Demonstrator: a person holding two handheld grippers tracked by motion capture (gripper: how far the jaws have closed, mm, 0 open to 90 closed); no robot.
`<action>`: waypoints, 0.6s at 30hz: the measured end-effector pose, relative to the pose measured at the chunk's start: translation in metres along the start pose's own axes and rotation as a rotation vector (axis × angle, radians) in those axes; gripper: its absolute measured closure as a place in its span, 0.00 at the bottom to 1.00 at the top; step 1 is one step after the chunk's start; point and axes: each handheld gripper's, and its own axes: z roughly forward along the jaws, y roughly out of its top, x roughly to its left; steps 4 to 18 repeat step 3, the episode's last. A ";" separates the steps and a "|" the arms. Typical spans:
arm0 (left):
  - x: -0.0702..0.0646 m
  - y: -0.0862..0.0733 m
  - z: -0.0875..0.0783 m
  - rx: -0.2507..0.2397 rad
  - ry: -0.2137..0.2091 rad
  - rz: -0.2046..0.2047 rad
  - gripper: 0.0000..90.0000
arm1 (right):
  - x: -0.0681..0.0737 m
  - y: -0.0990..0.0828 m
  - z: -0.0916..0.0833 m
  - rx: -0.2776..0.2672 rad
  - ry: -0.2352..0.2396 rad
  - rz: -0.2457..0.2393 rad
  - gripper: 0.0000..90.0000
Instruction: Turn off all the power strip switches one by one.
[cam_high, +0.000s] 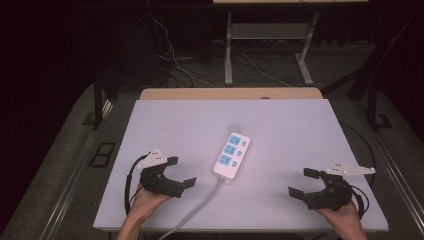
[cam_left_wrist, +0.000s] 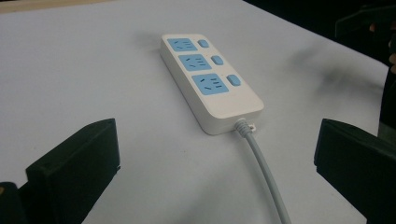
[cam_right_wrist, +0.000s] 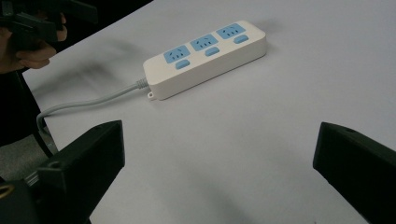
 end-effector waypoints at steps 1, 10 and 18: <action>0.001 -0.003 0.000 -0.003 -0.004 -0.010 0.00 | 0.000 0.000 0.000 0.000 0.000 0.001 0.02; 0.001 -0.006 0.000 0.006 -0.004 -0.015 0.00 | 0.001 -0.001 -0.001 0.000 0.001 0.003 0.02; 0.001 -0.006 0.000 0.006 -0.004 -0.015 0.00 | 0.001 -0.001 -0.001 0.000 0.001 0.003 0.02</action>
